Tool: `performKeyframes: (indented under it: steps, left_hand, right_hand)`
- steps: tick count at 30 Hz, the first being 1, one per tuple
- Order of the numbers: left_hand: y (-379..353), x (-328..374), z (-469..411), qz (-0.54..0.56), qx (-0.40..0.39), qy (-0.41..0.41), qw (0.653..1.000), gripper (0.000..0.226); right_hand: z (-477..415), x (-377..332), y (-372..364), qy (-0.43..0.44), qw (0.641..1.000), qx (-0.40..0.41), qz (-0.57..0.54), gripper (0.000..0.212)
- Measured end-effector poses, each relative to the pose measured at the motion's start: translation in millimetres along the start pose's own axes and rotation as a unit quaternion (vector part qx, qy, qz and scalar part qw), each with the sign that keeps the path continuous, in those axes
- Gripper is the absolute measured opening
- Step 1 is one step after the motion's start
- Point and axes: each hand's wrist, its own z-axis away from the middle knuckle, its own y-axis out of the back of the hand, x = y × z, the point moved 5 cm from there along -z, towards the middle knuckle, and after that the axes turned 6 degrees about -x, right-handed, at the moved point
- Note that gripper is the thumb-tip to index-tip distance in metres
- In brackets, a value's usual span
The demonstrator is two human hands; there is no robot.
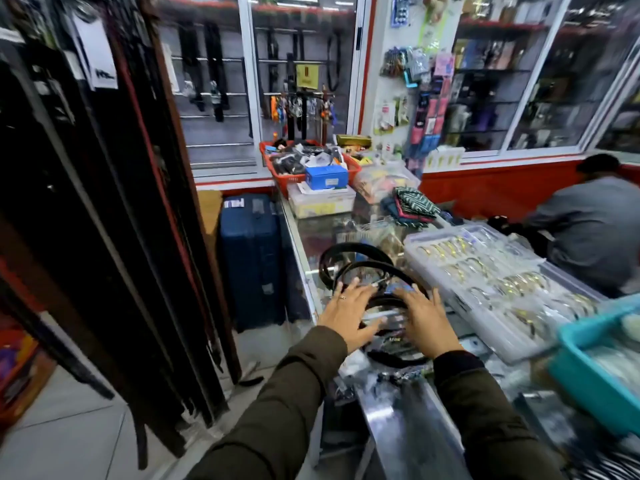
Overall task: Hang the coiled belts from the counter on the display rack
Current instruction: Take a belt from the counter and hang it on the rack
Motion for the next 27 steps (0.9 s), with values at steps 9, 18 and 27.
performKeyframes:
  steps: [9, 18, 27]
  left_hand:
    - [-30, 20, -4, -0.112, -0.131, 0.012, 0.985, 0.04]
    - [3, 16, 3, -0.115, 0.036, 0.012, 0.993, 0.035]
    - [105, -27, 53, -0.128, 0.231, 0.004, 0.964, 0.031]
  right_hand:
    - [10, 7, -11, -0.034, 0.992, -0.102, 0.065, 0.035]
    - [16, -10, 18, 0.018, 0.999, 0.037, -0.034, 0.022]
    - [-10, -109, 66, 0.176, 0.971, 0.159, 0.011, 0.029]
